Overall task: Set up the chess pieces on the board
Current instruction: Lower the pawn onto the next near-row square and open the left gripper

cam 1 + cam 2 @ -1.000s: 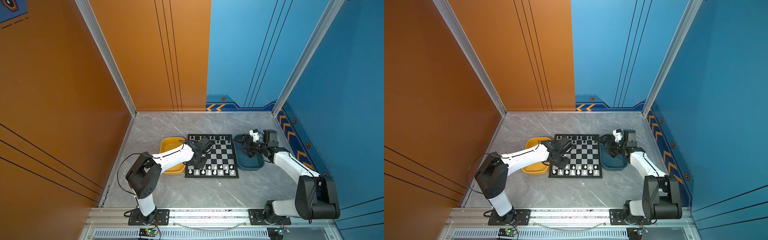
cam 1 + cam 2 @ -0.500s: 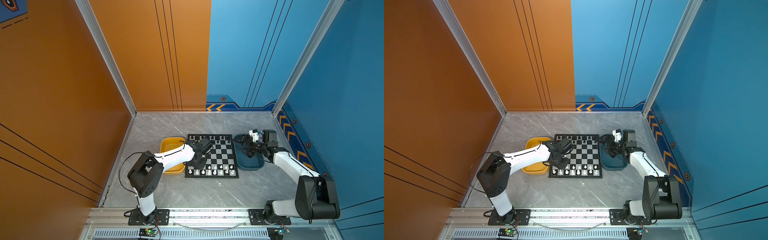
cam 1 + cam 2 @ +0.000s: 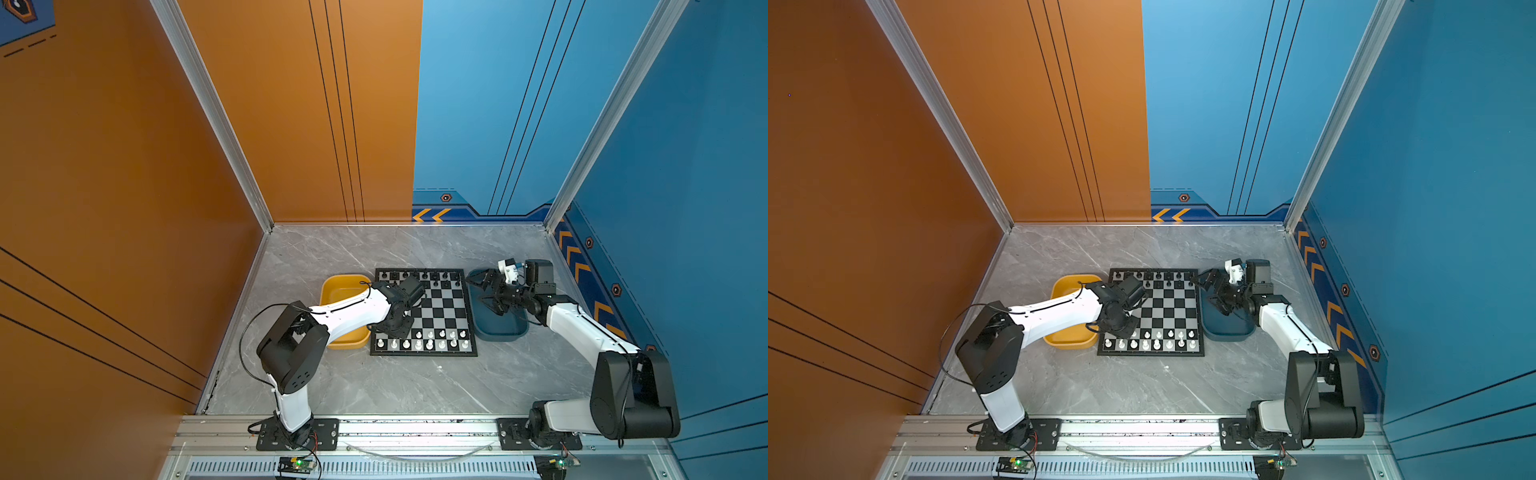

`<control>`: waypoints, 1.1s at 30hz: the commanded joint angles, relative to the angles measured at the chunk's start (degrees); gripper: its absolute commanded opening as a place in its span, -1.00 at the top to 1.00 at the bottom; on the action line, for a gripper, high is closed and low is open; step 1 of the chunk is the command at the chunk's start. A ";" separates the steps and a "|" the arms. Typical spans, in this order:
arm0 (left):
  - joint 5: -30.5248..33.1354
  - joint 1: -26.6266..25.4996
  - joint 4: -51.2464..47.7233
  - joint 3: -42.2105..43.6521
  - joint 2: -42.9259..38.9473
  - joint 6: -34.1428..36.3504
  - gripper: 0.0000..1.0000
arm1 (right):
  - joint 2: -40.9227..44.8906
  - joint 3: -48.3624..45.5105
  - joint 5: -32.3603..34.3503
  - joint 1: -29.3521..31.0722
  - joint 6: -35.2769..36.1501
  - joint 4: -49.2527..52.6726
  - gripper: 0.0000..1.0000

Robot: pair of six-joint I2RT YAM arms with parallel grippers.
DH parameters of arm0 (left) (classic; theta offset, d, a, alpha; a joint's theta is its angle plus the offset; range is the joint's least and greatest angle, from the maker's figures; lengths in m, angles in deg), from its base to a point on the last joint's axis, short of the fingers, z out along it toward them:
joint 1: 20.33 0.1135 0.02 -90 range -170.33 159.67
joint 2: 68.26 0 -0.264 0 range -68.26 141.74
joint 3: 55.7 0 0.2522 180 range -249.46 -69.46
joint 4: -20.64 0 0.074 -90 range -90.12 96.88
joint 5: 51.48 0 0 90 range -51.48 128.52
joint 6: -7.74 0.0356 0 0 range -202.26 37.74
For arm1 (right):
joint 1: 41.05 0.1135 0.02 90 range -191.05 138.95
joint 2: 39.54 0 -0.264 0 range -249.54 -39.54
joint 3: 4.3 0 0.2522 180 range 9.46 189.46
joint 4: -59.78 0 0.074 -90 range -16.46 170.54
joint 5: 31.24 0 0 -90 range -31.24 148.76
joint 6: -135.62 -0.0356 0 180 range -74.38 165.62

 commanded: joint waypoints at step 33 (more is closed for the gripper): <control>0.24 -1.04 -1.12 -0.54 0.50 -0.01 0.40 | -0.41 -0.38 0.85 0.86 -0.34 -1.44 -0.99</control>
